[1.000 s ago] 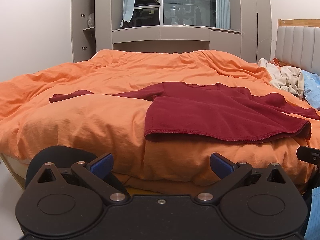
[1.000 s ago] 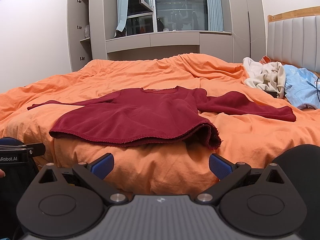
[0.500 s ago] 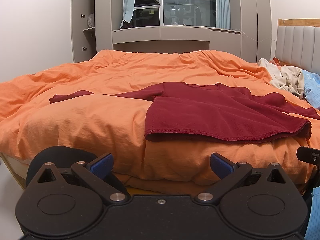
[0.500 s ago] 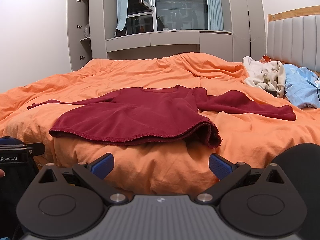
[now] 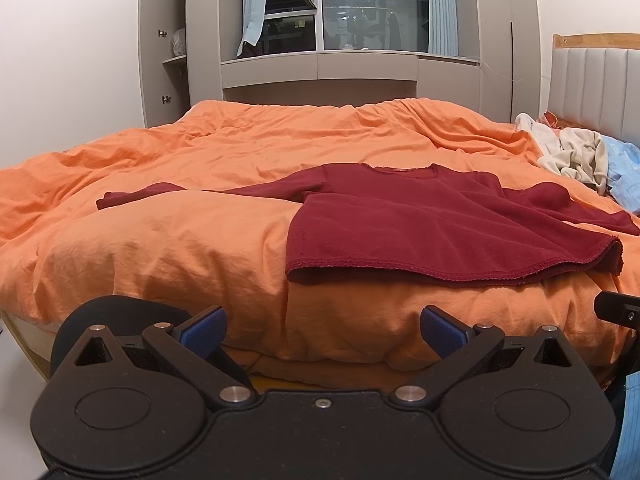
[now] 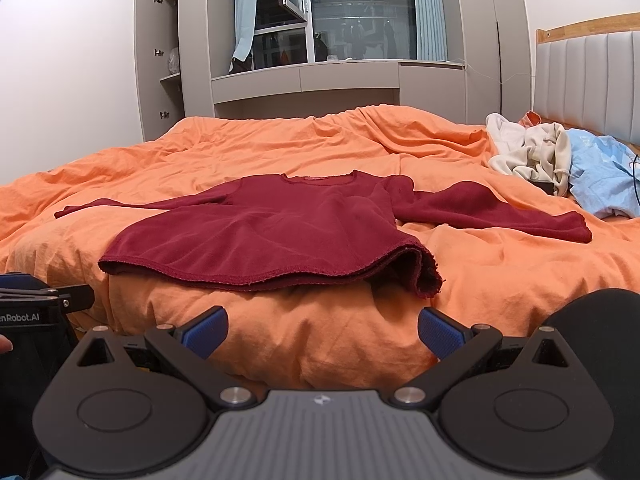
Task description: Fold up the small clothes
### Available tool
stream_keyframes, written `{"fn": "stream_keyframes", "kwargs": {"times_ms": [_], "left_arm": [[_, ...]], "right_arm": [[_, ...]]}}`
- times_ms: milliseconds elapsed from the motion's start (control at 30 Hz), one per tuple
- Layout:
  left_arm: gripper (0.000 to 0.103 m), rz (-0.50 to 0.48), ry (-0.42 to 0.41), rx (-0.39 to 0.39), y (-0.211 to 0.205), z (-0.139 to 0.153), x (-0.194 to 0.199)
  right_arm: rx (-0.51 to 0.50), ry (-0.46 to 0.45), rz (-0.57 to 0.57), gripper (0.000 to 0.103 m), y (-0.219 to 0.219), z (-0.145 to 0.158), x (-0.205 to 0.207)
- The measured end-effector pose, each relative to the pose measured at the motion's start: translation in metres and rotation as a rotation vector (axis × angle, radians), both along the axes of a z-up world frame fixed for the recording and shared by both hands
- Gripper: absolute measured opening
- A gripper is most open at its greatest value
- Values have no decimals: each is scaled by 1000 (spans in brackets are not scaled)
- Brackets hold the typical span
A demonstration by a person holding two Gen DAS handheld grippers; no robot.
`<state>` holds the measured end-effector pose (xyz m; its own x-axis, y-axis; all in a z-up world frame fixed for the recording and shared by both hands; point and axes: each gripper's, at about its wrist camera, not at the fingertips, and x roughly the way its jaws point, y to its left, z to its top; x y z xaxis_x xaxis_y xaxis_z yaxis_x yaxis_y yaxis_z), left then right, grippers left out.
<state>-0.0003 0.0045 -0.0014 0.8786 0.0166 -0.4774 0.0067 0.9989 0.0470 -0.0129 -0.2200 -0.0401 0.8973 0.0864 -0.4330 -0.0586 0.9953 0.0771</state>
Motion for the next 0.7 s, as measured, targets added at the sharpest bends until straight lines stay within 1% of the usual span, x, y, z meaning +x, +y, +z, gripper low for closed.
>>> {"fn": "stream_keyframes", "kwargs": {"times_ms": [267,400,533,633,700], "left_arm": [[103,-23,3,18,-9,3,9],[103,-44,-2,32,-17,8,20],[103,-76,-3,31,-28,16,38],[103,-95,0,40,-39,23,58],[103,-104,-3,44,-46,28,75]], "right_arm": [[12,8,14,103,-1,5,6],[47,-5,37,103,-7,11,12],[82,-49,51,103,-20,24,22],[106,-82,40,103,-35,33,38],[130,-86,31,103,-49,36,54]]}}
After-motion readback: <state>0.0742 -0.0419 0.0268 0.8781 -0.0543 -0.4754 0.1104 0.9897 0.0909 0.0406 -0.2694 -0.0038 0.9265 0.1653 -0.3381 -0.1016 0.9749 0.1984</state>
